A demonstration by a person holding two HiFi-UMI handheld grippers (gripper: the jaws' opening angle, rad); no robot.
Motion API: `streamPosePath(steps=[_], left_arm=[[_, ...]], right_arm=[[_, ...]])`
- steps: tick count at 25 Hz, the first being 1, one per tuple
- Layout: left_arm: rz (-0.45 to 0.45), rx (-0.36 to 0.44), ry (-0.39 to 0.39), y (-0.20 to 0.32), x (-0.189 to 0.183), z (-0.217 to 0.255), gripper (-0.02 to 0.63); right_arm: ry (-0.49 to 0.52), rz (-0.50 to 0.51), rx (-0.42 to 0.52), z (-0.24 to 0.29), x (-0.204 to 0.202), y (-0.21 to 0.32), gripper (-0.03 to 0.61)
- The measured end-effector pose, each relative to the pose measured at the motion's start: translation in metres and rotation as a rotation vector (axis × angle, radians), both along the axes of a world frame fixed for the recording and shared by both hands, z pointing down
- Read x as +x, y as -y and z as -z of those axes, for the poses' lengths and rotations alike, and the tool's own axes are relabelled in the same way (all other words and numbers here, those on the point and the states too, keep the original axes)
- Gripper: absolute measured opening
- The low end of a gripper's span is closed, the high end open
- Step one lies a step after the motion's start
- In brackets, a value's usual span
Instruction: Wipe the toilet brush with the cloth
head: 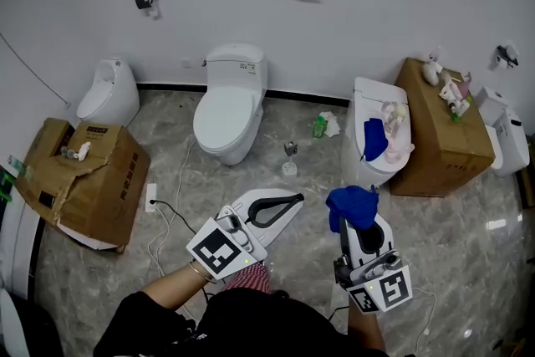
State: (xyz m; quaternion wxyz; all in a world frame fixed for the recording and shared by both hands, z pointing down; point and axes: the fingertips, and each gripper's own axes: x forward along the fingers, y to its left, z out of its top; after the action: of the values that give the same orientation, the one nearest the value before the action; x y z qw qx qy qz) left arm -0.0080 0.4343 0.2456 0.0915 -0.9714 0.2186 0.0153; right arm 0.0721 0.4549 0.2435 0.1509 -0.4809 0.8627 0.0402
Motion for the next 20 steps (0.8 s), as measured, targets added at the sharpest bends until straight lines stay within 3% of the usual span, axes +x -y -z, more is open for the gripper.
streamPosePath(steps=[20], left_arm=[[-0.101,-0.012,-0.018,0.086,-0.016,0.003,0.002]], right_arm=[[-0.024,-0.074,-0.026,0.002,-0.025,0.076,0.074]])
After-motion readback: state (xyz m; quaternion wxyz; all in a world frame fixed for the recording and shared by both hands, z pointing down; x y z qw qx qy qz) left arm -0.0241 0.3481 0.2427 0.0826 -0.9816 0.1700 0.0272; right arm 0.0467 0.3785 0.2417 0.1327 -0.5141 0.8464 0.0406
